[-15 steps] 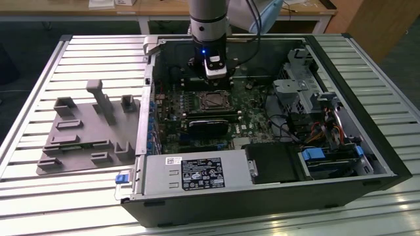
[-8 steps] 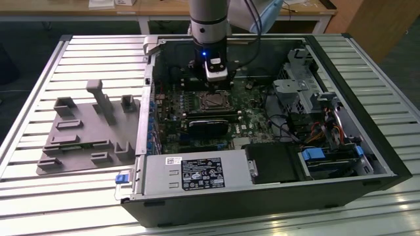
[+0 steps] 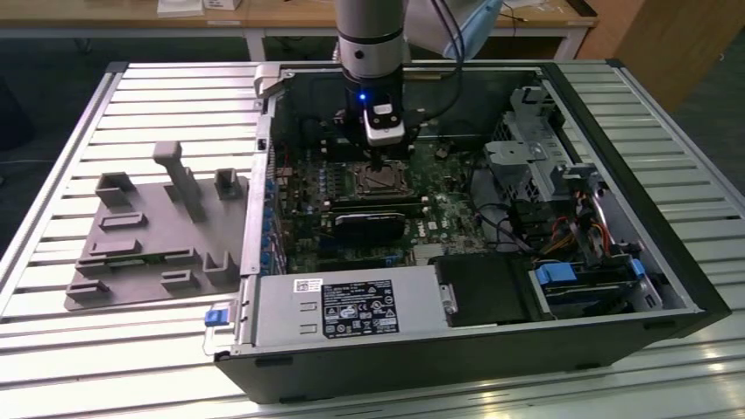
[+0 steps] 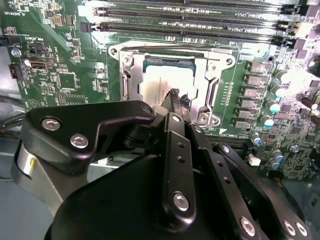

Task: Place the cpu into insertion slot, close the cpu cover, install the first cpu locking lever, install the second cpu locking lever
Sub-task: 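Install the first cpu locking lever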

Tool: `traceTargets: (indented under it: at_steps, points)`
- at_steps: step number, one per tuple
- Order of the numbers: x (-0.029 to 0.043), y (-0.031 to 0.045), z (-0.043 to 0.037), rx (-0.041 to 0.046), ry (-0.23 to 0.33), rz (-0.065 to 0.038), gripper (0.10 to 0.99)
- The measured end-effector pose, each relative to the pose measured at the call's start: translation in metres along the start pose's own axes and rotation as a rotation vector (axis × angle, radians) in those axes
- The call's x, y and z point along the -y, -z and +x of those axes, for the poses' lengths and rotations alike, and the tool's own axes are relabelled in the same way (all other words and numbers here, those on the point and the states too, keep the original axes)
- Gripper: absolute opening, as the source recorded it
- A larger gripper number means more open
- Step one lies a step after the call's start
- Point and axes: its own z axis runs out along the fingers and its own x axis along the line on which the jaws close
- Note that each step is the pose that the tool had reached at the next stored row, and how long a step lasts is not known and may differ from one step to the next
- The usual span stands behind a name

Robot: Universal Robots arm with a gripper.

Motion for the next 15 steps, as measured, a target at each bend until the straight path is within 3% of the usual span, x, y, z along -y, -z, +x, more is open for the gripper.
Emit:
traceTargets:
  at_steps: [6,12,15]
  points:
    - [-0.0006,-0.0008,-0.0011,0.006,0.036,0.011,0.102]
    - [-0.0014,-0.0017,-0.0025,0.0163,0.077,0.035,0.102]
    - [-0.0021,-0.002,-0.004,0.019,0.096,0.04,0.102]
